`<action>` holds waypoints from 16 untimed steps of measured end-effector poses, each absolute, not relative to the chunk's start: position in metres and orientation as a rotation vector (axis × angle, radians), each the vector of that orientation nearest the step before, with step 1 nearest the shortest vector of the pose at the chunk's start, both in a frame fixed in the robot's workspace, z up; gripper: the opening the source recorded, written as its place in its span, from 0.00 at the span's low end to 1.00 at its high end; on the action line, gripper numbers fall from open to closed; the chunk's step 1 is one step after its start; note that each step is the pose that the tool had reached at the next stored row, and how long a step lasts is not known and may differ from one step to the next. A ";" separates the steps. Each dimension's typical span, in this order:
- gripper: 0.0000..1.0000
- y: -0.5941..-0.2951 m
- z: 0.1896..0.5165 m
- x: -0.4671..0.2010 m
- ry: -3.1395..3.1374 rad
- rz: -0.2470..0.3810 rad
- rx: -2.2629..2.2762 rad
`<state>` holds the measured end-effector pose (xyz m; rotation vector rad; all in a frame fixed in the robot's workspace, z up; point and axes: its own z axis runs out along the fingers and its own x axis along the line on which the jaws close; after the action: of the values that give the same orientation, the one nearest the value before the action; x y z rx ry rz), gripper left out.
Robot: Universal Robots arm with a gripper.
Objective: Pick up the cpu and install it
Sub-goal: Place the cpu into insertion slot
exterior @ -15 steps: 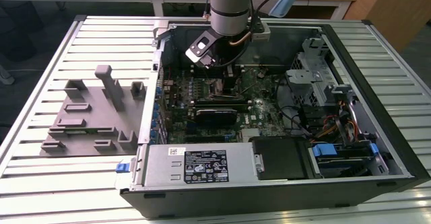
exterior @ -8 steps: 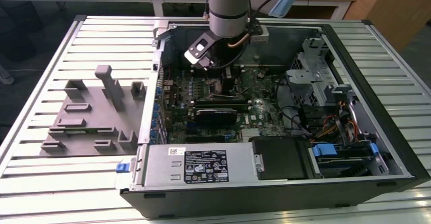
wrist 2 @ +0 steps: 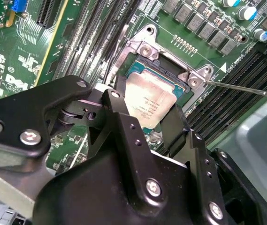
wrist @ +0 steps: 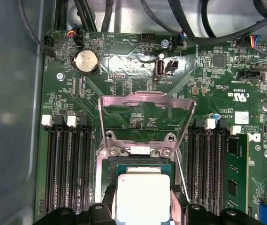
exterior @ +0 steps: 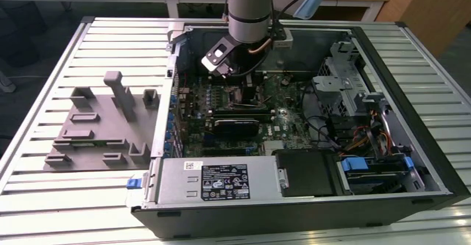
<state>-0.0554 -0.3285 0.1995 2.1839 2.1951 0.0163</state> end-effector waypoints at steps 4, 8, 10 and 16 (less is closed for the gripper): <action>0.54 -0.328 0.197 -0.055 2.194 0.016 2.185; 0.54 -0.328 0.196 -0.056 2.189 0.016 2.190; 0.54 -0.328 0.195 -0.056 2.189 0.017 2.191; 0.54 -0.328 0.194 -0.056 2.189 0.018 2.192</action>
<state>-0.0555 -0.3282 0.1940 2.1918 2.1888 0.0177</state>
